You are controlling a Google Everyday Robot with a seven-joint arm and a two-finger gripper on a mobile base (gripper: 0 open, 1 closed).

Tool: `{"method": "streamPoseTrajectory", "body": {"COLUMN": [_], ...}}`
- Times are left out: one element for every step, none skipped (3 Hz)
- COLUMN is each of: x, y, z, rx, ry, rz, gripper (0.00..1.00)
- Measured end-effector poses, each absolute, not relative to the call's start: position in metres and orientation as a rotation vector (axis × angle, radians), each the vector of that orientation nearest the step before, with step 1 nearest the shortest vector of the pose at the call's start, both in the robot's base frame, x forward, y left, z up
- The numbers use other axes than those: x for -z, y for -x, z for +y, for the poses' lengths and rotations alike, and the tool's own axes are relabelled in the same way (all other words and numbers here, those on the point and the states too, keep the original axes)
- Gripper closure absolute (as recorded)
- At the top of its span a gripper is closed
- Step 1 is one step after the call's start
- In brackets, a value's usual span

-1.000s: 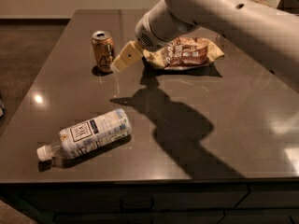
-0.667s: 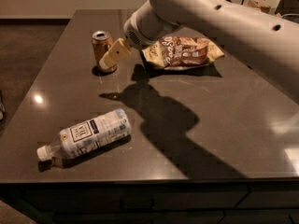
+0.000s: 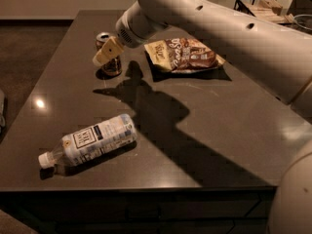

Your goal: Knock orange can over

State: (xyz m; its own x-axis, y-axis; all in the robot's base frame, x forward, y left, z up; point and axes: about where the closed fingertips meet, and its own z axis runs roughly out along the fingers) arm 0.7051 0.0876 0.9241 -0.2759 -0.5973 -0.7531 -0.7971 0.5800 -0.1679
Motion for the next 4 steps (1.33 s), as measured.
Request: {"method": "streamPoseTrajectory", "body": {"x": [-0.916, -0.909, -0.909, -0.913], "y": [-0.715, -0.721, -0.719, -0.713], "z": [0.099, 0.11, 0.118, 0.126], "rx": [-0.324, -0.342, -0.399, -0.464], "ry": [1.121, 1.131, 1.14, 1.146], "rz": [1.986, 1.987, 1.978, 1.966], "gripper": [0.0, 0.0, 0.16, 0.4]}}
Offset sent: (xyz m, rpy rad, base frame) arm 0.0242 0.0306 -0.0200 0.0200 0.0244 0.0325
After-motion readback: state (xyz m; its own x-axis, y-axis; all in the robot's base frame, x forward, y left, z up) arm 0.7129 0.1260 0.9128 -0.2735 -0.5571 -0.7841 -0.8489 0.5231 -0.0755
